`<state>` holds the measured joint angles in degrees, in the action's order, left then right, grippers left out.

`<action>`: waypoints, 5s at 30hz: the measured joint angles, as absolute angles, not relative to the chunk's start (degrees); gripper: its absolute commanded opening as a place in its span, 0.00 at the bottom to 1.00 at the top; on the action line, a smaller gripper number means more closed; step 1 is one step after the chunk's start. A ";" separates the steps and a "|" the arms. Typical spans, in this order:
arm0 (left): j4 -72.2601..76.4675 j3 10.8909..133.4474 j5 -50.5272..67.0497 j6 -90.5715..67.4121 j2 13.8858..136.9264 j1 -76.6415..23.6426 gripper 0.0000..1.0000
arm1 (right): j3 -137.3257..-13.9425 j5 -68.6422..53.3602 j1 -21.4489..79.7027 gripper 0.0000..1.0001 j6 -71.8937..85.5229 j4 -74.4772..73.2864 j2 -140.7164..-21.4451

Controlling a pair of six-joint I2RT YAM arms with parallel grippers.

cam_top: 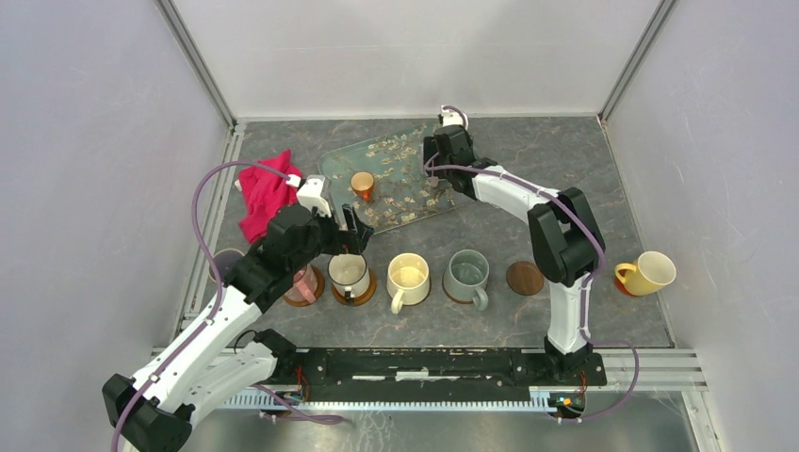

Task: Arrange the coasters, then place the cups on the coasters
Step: Pick up the cup from the tray, then place the cup on the coaster.

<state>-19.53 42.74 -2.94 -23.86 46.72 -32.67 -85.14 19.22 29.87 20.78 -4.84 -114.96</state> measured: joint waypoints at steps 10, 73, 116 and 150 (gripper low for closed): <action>-19.53 42.72 -2.94 -23.86 46.72 -32.67 1.00 | -85.17 18.92 29.87 0.68 22.22 -5.26 -117.89; -19.55 42.35 -3.55 -23.86 48.03 -32.67 1.00 | -61.58 22.24 28.71 0.00 18.41 -8.73 -93.14; -19.57 42.33 -4.45 -23.86 49.47 -32.67 1.00 | -26.33 26.50 28.21 0.00 29.21 -29.95 -39.33; -19.59 42.33 -4.47 -23.86 50.11 -32.67 1.00 | -22.31 20.80 28.16 0.00 34.54 -41.30 -29.28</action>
<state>-19.59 42.33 -4.47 -23.86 50.11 -32.67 -22.31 20.80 28.16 34.54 -41.30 -29.28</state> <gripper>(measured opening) 0.994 0.259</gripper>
